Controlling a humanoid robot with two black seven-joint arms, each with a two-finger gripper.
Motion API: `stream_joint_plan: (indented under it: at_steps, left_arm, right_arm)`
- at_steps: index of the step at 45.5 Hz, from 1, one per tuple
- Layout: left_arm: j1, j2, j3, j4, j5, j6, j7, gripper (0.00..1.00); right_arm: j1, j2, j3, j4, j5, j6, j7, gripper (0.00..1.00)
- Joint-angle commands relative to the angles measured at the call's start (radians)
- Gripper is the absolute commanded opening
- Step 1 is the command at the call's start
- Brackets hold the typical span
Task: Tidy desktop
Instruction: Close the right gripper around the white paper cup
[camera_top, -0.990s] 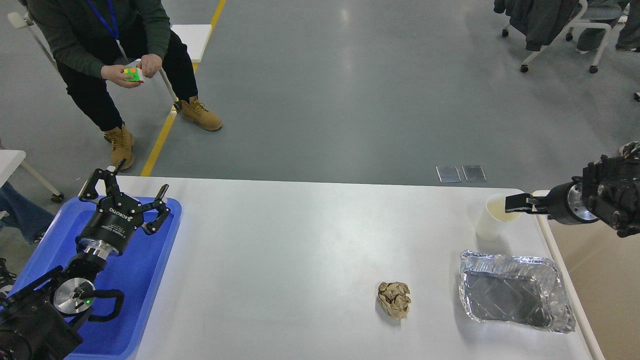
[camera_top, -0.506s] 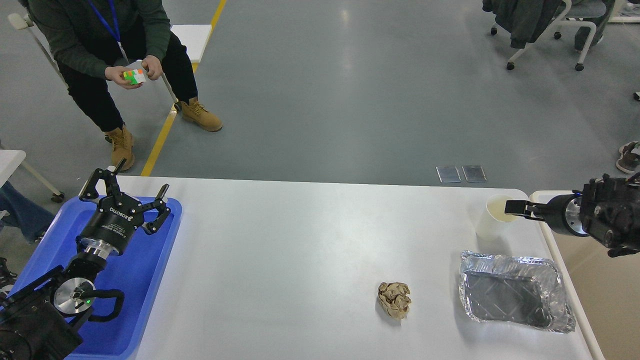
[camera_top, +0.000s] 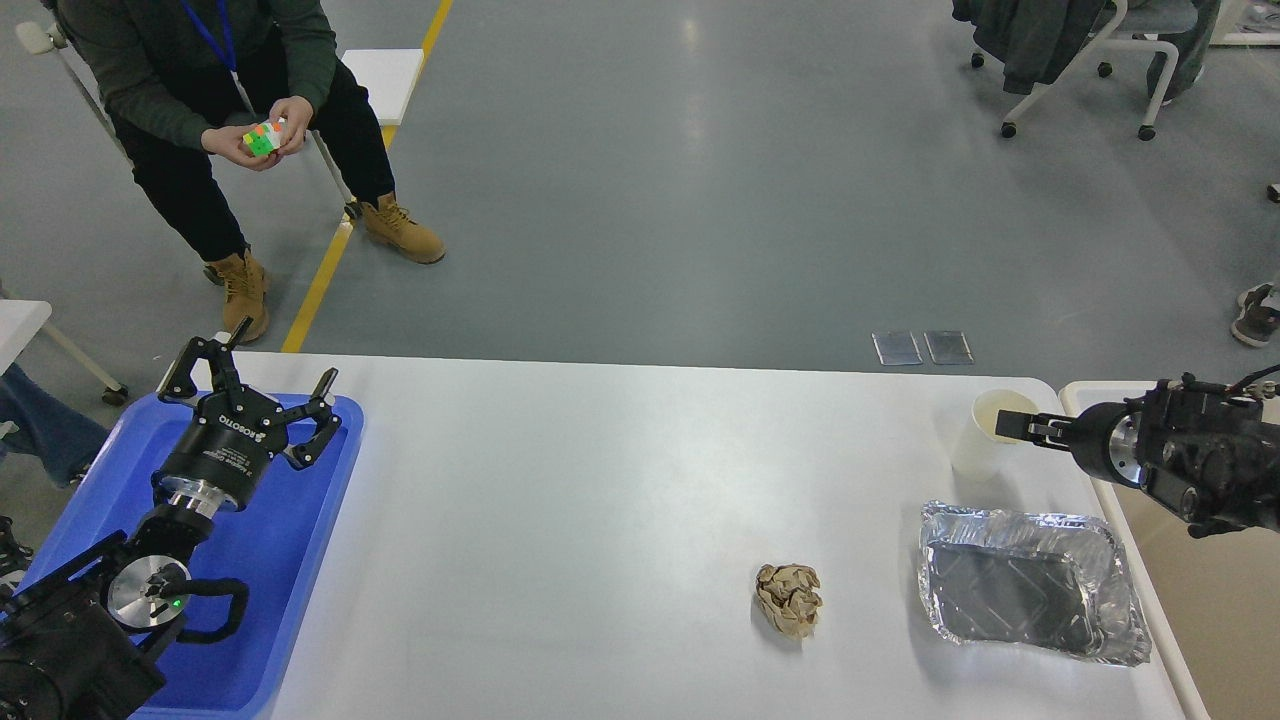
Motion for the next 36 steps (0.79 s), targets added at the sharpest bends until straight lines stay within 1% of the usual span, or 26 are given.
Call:
stream_joint_plan:
  at_steps: [1,3,5,7,11,12,15,19,36]
  left_arm:
    - [0.0,0.0,0.0,0.0,0.0,0.0,0.0,0.99]
    - [0.0,0.0,0.0,0.0,0.0,0.0,0.0,0.99]
    - [0.0,0.0,0.0,0.0,0.0,0.0,0.0,0.99]
    - [0.0,0.0,0.0,0.0,0.0,0.0,0.0,0.99]
    - [0.0,0.0,0.0,0.0,0.0,0.0,0.0,0.99]
    - [0.0,0.0,0.0,0.0,0.0,0.0,0.0,0.99]
    - [0.0,0.0,0.0,0.0,0.0,0.0,0.0,0.99]
    - [0.0,0.0,0.0,0.0,0.0,0.0,0.0,0.99]
    - [0.0,0.0,0.002,0.0,0.0,0.0,0.0,0.99]
  right_arm:
    - [-0.016,0.01,-0.011,0.003,-0.012,-0.045,0.005,0.45]
    - [-0.02,0.012,-0.012,0.004,-0.023,-0.054,0.006,0.37]
    - [-0.023,0.013,-0.011,0.006,-0.037,-0.063,0.008,0.31]
    - [-0.025,0.013,-0.011,0.007,-0.052,-0.071,0.008,0.26]
    - [-0.025,0.015,-0.011,0.012,-0.055,-0.072,0.009,0.23]
    - [-0.026,0.015,-0.011,0.015,-0.055,-0.072,0.009,0.21]
    - [-0.025,0.019,-0.011,0.018,-0.057,-0.071,0.011,0.14]
    - [-0.023,0.028,-0.011,0.018,-0.057,-0.066,0.014,0.01]
    - [-0.009,0.025,-0.016,0.041,-0.094,-0.063,0.046,0.0]
